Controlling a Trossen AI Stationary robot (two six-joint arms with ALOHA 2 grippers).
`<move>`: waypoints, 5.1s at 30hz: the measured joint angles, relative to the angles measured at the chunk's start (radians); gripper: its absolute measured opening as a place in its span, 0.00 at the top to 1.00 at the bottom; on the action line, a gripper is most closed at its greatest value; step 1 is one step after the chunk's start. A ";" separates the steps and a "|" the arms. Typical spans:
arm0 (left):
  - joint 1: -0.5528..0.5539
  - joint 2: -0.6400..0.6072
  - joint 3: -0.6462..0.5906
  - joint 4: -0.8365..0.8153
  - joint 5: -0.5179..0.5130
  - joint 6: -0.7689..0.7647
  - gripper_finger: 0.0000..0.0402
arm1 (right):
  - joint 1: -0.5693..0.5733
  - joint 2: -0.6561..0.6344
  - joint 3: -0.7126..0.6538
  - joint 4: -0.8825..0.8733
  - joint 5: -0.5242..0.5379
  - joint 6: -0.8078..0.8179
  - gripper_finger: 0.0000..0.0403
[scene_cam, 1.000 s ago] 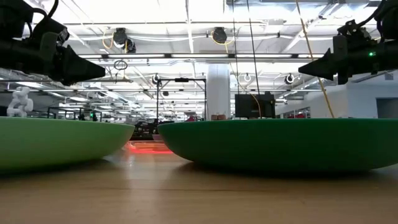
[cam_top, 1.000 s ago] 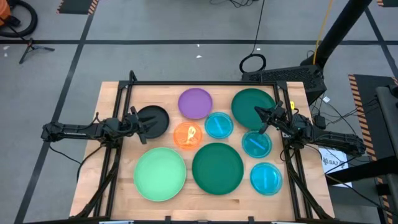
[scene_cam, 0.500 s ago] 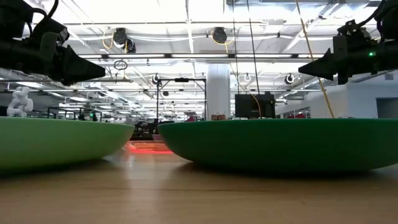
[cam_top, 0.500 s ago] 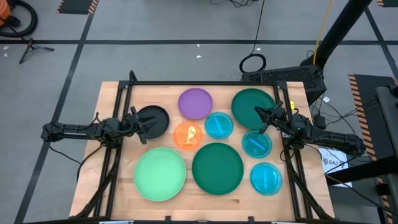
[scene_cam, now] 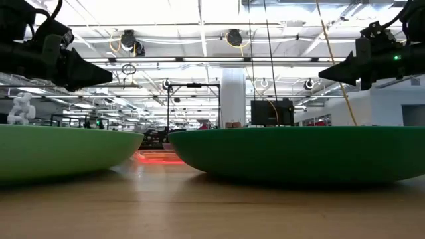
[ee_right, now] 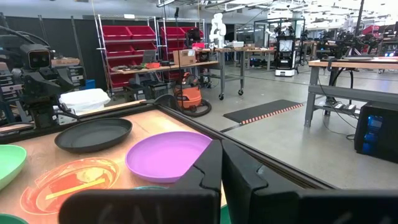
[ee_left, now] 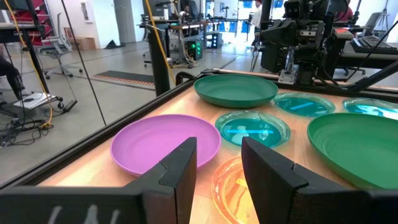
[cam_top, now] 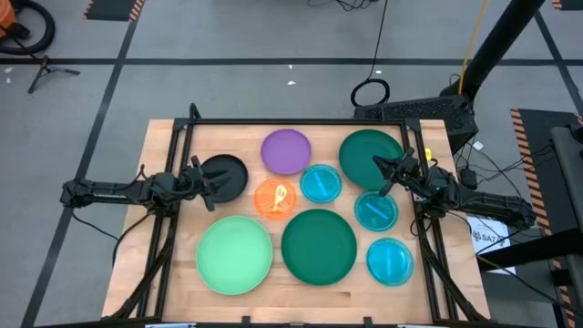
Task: Stack plastic plates
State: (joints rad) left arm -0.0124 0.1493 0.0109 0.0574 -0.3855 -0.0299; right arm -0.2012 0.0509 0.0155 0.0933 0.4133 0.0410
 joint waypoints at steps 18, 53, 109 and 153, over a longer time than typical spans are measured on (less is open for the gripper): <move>0.000 0.000 0.000 0.000 0.000 0.000 0.67 | 0.000 0.000 0.000 0.000 0.000 0.000 1.00; 0.000 0.000 0.000 0.000 0.000 0.000 0.67 | 0.000 0.082 0.108 0.188 -0.127 0.351 1.00; 0.000 0.000 0.076 0.468 -0.008 0.175 0.67 | 0.000 0.952 0.649 0.078 -0.451 0.263 1.00; 0.000 0.000 0.131 0.401 -0.009 0.157 0.67 | 0.166 1.485 0.954 -0.629 -0.544 0.160 0.60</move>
State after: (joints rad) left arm -0.0126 0.1497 0.1417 0.4587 -0.3946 0.1268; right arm -0.0355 1.5360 0.9691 -0.5354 -0.1307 0.2009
